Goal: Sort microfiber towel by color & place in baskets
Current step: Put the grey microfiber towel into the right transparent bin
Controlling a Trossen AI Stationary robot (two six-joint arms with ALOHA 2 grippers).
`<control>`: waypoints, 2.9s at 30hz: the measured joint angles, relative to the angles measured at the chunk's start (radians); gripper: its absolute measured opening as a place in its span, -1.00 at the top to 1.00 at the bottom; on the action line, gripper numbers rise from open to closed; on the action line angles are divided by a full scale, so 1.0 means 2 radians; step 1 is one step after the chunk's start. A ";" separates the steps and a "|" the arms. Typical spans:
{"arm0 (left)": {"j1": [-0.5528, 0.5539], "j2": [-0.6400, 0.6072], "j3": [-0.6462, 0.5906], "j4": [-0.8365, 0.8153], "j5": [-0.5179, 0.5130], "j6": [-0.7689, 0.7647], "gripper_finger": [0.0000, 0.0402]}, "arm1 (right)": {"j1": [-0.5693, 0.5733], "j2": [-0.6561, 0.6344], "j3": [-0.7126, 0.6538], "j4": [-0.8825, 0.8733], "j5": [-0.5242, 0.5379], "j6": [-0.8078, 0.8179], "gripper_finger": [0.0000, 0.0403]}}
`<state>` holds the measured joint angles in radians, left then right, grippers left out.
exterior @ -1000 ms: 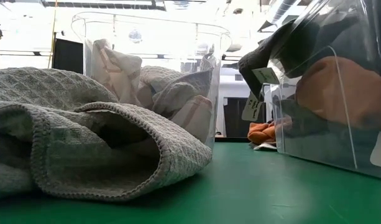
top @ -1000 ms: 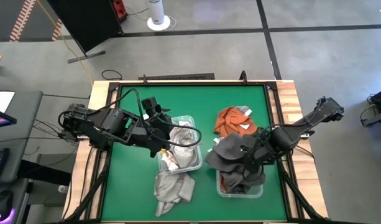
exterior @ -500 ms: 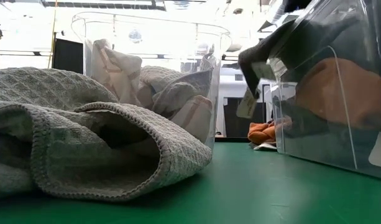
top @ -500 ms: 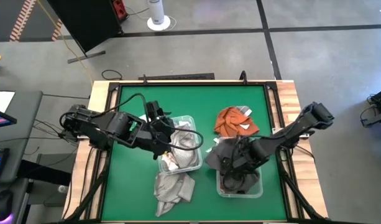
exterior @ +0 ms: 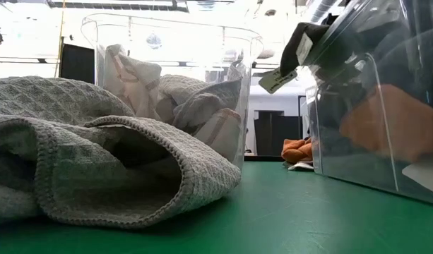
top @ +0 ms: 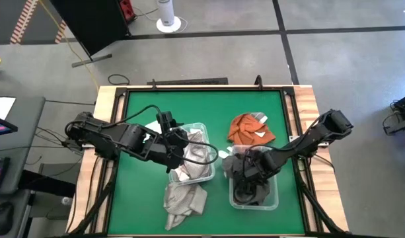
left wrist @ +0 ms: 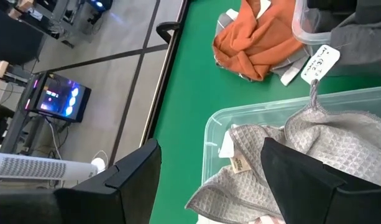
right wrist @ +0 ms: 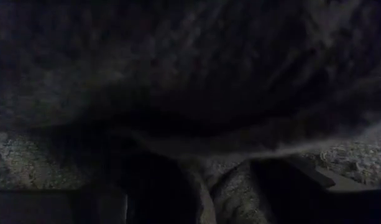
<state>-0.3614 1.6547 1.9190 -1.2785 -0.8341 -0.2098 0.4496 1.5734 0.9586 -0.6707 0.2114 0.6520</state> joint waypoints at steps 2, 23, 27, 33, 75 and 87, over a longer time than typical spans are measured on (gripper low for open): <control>0.000 0.000 0.000 -0.001 0.000 0.000 -0.32 | 0.000 0.000 -0.003 -0.003 0.000 0.000 -0.35; -0.015 0.000 0.000 -0.010 0.000 -0.058 -0.32 | 0.027 -0.107 0.071 -0.175 0.083 0.033 -0.35; -0.017 0.000 0.000 -0.019 0.000 -0.070 -0.32 | 0.025 -0.094 0.036 -0.123 0.057 0.028 -0.35; -0.022 -0.001 -0.003 -0.019 0.000 -0.080 -0.32 | 0.022 -0.081 -0.017 -0.042 0.016 0.024 -0.35; -0.030 -0.001 -0.036 -0.008 -0.008 -0.085 -0.32 | 0.004 -0.082 0.129 -0.201 0.089 -0.043 -0.35; -0.030 -0.001 -0.036 -0.004 -0.008 -0.086 -0.32 | -0.048 -0.042 -0.017 -0.033 0.000 -0.070 -0.30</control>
<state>-0.4213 1.6531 1.8473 -1.2868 -0.8494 -0.3813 0.3533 1.4895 0.9243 -0.7375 0.2107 0.5120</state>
